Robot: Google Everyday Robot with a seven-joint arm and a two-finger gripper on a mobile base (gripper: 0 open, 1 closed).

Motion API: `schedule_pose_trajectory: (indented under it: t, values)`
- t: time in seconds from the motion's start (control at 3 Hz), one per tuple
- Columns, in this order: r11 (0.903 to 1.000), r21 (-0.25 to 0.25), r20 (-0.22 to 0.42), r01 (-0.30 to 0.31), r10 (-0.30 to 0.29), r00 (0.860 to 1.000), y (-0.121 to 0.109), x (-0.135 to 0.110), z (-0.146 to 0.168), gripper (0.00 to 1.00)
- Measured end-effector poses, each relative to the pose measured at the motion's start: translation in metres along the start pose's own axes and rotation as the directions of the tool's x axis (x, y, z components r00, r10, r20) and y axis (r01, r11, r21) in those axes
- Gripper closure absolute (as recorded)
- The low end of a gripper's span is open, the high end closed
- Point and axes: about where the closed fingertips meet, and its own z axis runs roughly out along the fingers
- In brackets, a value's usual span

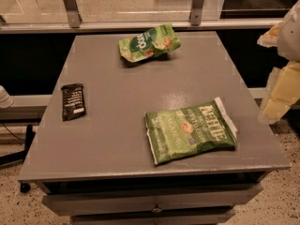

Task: Move green rice chip bag near green jalapeno chip bag

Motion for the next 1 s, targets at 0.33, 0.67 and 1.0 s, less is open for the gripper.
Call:
schedule_pose_trajectory:
  t: [0.33, 0.67, 1.0]
  values:
    - [0.9999, 0.015, 0.015, -0.004, 0.004, 1.0, 0.0, -0.003, 0.0, 0.0]
    - [0.9992, -0.008, 0.088, -0.038, 0.038, 0.995, -0.005, -0.017, 0.04, 0.0]
    - [0.9972, -0.011, 0.22, -0.075, 0.075, 0.973, -0.035, -0.054, 0.101, 0.0]
